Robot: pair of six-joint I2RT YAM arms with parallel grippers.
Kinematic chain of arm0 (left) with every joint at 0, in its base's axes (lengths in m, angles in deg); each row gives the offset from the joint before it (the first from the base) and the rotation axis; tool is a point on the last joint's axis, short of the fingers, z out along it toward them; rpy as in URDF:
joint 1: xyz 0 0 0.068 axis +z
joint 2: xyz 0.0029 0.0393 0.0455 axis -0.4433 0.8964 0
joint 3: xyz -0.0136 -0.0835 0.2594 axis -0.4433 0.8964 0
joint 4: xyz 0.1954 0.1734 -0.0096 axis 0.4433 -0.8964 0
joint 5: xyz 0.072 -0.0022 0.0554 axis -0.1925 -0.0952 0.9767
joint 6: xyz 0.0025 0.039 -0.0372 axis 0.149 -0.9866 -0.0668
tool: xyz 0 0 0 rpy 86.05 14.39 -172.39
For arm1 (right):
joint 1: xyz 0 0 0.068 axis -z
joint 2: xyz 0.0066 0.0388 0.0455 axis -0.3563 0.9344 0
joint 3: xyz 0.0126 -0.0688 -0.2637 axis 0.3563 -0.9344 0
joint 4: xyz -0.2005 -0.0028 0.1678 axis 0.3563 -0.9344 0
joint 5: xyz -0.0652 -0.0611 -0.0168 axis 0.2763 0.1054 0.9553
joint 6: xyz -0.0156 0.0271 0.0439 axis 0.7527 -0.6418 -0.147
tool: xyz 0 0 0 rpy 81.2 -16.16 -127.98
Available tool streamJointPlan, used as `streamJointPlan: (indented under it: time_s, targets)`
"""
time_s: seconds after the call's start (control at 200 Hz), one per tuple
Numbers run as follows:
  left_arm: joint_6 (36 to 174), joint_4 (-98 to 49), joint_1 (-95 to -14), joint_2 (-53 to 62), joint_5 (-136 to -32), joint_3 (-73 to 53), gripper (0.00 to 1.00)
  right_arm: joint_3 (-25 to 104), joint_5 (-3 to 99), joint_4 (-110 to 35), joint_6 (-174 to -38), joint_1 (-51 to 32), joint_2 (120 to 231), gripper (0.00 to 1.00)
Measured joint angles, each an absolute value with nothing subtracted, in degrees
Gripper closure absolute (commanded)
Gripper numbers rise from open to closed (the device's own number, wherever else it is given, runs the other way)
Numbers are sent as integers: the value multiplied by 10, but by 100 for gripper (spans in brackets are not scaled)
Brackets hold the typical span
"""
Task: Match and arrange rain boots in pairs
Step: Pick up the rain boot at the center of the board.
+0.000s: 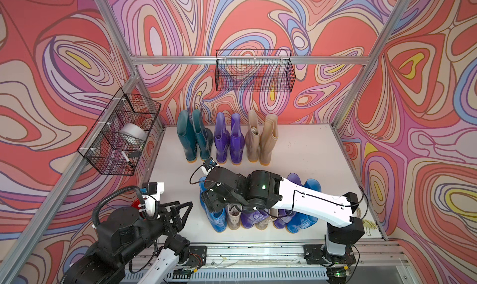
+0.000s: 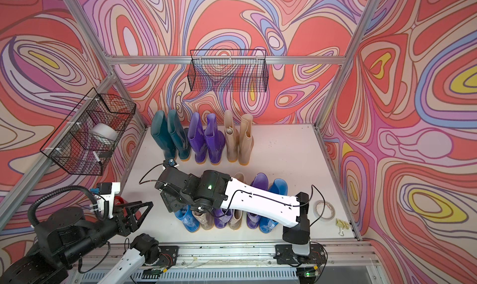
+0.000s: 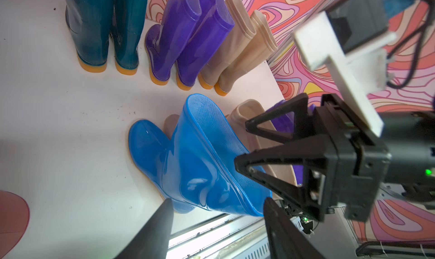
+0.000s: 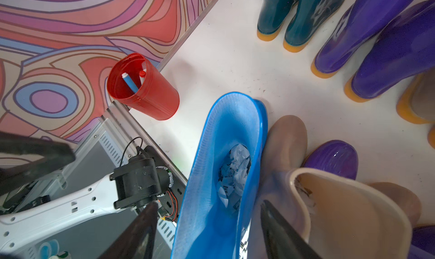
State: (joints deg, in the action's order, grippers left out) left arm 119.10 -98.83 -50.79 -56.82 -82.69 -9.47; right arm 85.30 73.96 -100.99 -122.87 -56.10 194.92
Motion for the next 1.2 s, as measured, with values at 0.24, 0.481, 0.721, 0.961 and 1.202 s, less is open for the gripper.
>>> streamJointPlan:
  time_s: [0.24, 0.481, 0.721, 0.961, 1.202]
  targets:
    - [1188, -994, -508, -586, -843, -124, 37, 867, 750, -1034, -1243, -572, 1972, 26]
    - [1182, -995, -508, -586, -850, -124, 37, 899, 759, -1053, -1251, -575, 2006, 27]
    - [1176, -995, -508, -592, -855, -124, 36, 923, 774, -1084, -1265, -575, 2024, 30]
    - [1175, -994, -508, -594, -859, -125, 36, 927, 778, -1099, -1274, -575, 2044, 34]
    - [1171, -993, -508, -598, -864, -126, 36, 939, 779, -1104, -1273, -575, 2052, 67]
